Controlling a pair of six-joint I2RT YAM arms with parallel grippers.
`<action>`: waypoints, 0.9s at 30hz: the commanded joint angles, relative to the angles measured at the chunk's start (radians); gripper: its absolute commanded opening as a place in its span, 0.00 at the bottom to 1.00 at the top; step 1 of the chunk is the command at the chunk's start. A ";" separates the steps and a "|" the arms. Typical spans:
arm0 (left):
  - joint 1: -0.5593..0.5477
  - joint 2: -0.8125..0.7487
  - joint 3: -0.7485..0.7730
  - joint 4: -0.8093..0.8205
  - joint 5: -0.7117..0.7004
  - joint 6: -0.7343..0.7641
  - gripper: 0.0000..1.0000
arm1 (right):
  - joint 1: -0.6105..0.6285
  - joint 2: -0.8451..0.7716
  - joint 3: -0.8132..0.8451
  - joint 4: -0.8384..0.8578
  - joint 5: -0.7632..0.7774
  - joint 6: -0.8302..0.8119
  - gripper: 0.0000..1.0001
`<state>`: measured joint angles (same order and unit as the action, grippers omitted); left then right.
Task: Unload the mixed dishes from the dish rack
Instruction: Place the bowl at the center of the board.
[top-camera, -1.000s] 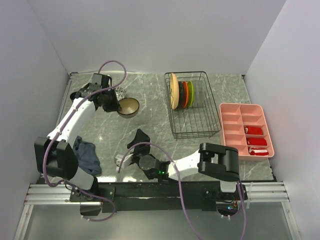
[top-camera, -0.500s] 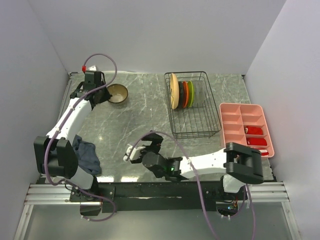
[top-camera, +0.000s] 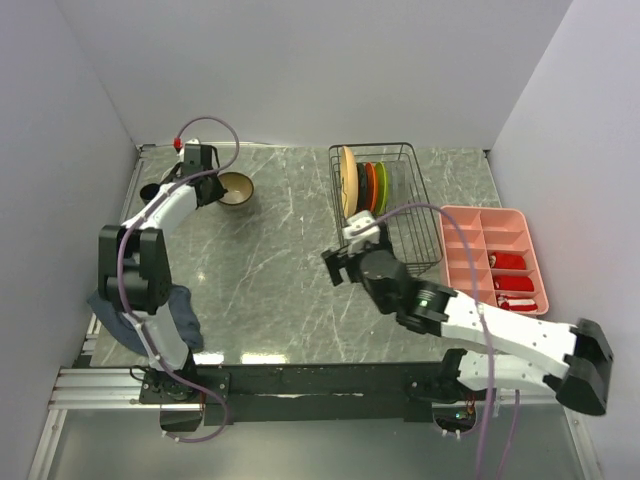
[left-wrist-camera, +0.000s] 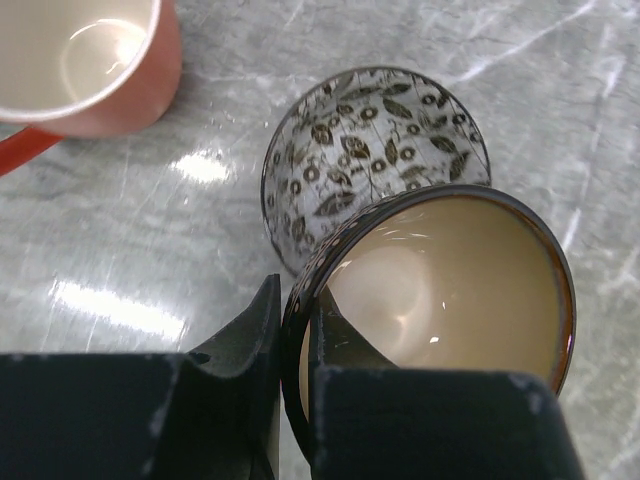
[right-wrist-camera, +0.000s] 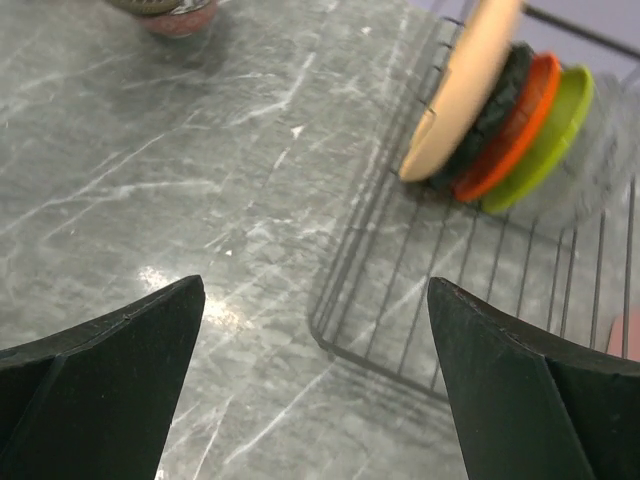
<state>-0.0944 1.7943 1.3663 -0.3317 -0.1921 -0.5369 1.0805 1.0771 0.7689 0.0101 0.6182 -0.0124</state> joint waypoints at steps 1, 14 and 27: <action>0.010 0.046 0.117 0.121 -0.013 -0.011 0.01 | -0.077 -0.121 -0.066 -0.125 -0.080 0.187 1.00; 0.027 0.171 0.194 0.154 -0.010 -0.034 0.11 | -0.246 -0.361 -0.180 -0.243 -0.097 0.269 1.00; 0.027 0.192 0.165 0.141 -0.013 -0.018 0.32 | -0.315 -0.384 -0.212 -0.225 -0.144 0.273 1.00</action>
<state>-0.0666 2.0075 1.5043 -0.2474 -0.2050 -0.5442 0.7757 0.6956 0.5510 -0.2394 0.4873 0.2501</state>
